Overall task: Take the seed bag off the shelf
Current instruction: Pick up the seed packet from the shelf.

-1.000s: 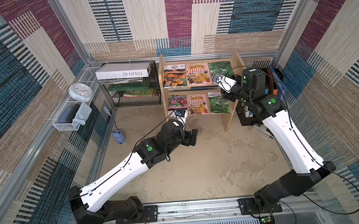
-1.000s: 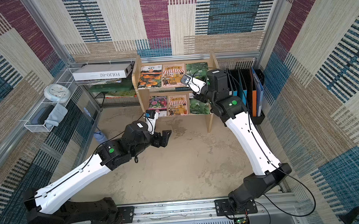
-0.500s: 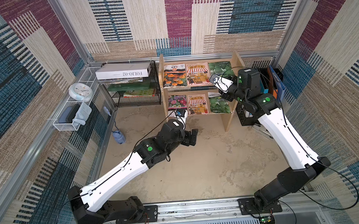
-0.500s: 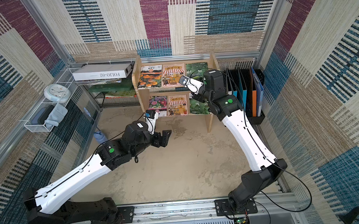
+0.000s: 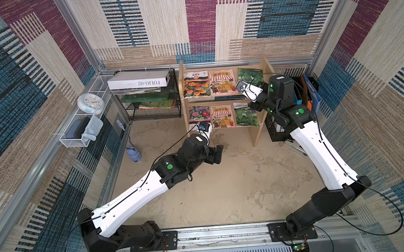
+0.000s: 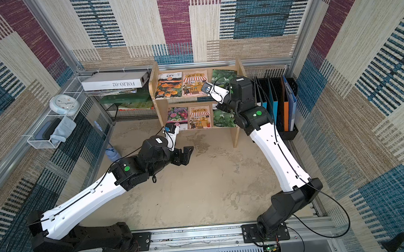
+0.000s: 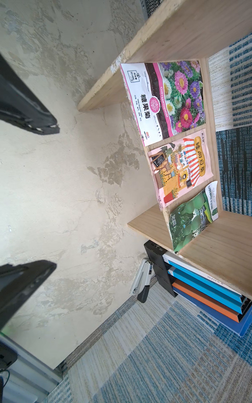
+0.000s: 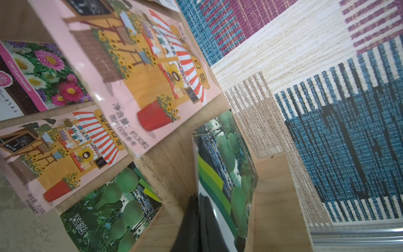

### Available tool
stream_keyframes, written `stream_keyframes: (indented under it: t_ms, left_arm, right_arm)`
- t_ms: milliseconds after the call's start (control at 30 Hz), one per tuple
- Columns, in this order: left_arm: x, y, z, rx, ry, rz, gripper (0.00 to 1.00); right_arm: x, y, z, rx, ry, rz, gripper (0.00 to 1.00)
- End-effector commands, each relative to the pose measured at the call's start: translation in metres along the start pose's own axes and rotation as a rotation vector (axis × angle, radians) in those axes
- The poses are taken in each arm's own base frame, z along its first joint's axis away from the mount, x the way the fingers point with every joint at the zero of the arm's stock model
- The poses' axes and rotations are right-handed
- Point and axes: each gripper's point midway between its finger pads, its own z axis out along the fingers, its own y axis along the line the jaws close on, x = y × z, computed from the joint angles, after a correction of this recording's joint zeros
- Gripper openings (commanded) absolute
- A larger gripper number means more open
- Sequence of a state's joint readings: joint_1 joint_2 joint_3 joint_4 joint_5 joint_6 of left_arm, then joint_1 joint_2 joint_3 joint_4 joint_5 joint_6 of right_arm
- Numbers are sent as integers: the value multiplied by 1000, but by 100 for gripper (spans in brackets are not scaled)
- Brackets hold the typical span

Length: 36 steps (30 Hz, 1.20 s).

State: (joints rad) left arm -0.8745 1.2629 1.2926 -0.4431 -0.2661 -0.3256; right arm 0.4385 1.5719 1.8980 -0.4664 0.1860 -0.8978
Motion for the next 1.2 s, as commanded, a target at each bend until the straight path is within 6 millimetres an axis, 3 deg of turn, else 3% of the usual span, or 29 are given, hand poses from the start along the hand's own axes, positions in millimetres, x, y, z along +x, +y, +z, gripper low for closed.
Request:
stream_keyframes:
  t_ms: [0, 200, 400, 600, 767, 900, 1167]
  left_arm:
    - [-8, -1, -2, 2, -27, -2, 95]
    - [-22, -23, -15, 130, -46, -20, 96]
    - [-61, -58, -43, 319, -100, -75, 97]
    - [-100, -77, -53, 397, -139, -183, 98]
    - [-129, -90, -50, 433, -153, -264, 99]
    - [-149, -87, -42, 403, -184, -339, 99]
    - [-167, -85, -3, 431, -129, -478, 99]
  right_arm:
    - [0, -1, -4, 7, -4, 15, 0]
    - [-6, -5, -29, 15, -58, 42, 0]
    - [-10, 1, -63, 6, -139, 69, 0]
    - [-1, 16, -75, -5, -158, 86, 0]
    - [-1, 18, -87, 13, -203, 91, 0]
    - [-2, 18, -93, 24, -221, 84, 0]
    - [-7, 22, -106, 3, -267, 83, 0]
